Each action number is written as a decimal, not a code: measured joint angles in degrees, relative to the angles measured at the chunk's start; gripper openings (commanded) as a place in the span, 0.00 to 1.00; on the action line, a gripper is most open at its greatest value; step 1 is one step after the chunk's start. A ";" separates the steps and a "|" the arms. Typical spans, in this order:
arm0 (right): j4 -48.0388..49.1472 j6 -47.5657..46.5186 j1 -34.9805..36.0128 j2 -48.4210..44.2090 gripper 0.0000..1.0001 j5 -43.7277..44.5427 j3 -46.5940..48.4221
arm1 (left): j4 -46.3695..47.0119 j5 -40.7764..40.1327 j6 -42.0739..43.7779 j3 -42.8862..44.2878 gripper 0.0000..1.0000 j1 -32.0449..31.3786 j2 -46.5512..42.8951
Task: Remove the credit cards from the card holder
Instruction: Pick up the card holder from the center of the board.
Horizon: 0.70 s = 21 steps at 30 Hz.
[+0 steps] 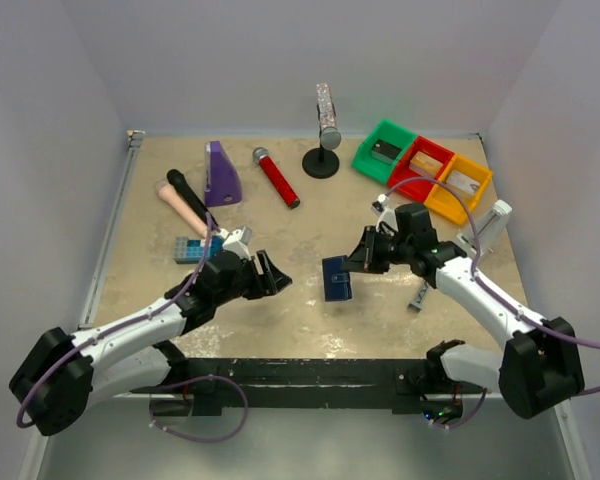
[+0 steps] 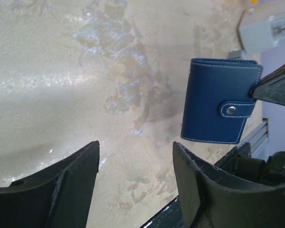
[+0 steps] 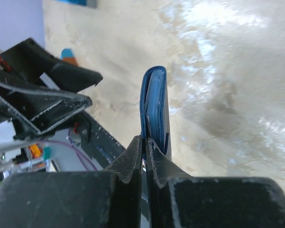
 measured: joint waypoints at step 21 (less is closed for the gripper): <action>11.89 10.54 8.26 -11.30 0.00 -17.64 -2.71 | 23.89 17.38 0.15 -12.17 0.91 0.07 -21.42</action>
